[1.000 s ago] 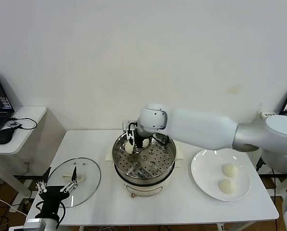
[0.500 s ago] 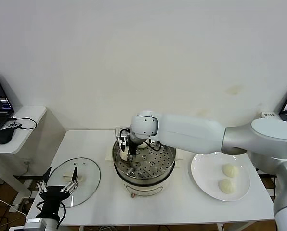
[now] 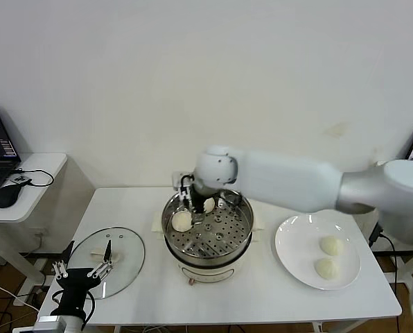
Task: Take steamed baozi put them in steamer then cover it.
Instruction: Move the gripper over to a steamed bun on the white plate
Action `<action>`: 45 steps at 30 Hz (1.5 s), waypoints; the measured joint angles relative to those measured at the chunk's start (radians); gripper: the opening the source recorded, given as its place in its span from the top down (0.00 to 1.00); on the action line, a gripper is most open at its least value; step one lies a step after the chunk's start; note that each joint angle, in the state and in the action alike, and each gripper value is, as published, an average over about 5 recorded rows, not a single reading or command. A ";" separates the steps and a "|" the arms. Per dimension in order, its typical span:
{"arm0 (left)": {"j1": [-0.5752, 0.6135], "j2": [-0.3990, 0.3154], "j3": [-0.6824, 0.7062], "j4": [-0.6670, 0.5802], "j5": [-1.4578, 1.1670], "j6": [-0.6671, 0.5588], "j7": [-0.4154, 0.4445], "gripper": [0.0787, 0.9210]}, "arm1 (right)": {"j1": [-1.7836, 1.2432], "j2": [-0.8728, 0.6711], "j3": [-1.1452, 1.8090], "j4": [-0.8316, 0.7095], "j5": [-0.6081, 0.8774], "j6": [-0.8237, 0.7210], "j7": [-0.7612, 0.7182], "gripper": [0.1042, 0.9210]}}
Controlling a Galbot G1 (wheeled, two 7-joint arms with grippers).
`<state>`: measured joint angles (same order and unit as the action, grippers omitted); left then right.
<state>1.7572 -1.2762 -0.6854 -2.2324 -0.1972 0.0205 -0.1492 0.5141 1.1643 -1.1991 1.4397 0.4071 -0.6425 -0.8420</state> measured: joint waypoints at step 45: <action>0.047 -0.018 0.032 -0.015 0.044 0.018 0.003 0.12 | -0.773 -0.789 0.577 0.179 -0.647 0.373 -0.227 0.12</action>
<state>1.8047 -1.2943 -0.6530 -2.2472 -0.1528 0.0386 -0.1464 -0.2591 0.3753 -0.6218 1.6185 -0.2402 -0.2698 -1.0695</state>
